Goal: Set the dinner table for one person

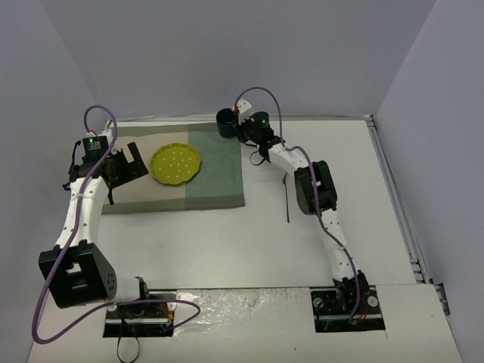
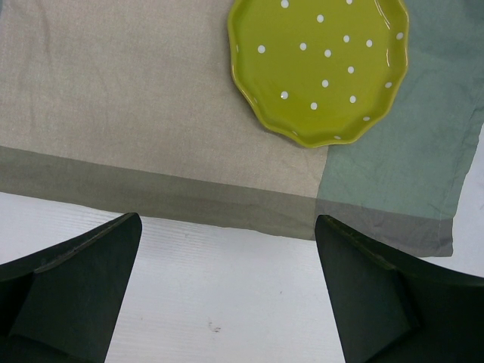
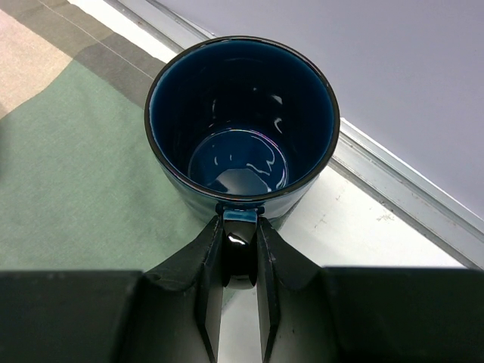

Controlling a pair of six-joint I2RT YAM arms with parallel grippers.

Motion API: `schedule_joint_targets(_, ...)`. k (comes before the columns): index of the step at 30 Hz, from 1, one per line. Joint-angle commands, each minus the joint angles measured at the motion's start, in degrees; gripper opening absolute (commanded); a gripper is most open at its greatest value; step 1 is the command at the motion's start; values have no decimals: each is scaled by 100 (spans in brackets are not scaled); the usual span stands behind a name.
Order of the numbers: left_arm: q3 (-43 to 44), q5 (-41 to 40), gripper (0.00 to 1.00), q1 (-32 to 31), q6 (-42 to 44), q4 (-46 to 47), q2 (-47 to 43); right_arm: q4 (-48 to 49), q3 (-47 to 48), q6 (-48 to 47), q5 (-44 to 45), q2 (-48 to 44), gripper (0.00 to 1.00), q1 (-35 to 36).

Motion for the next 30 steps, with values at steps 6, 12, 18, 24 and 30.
schedule_joint_targets(6, 112, 79, 97, 42, -66, 188, -28, 818, 16, 75, -164, -478, 62, -45)
schedule_joint_targets(12, 151, 96, 97, 44, -79, 136, -17, 913, -849, 180, 15, -1411, 79, -135)
schedule_joint_targets(18, 219, 95, 97, 44, -106, -2, -87, 384, -2342, 546, 948, -3030, 85, -230)
schedule_joint_targets(24, 241, 31, 97, 33, -135, -87, -303, -475, -3769, 1303, 1532, -4381, 85, -405)
schedule_joint_targets(30, 250, -189, 97, -101, -177, -148, -490, -755, -5729, 2420, 2031, -5727, 83, -815)
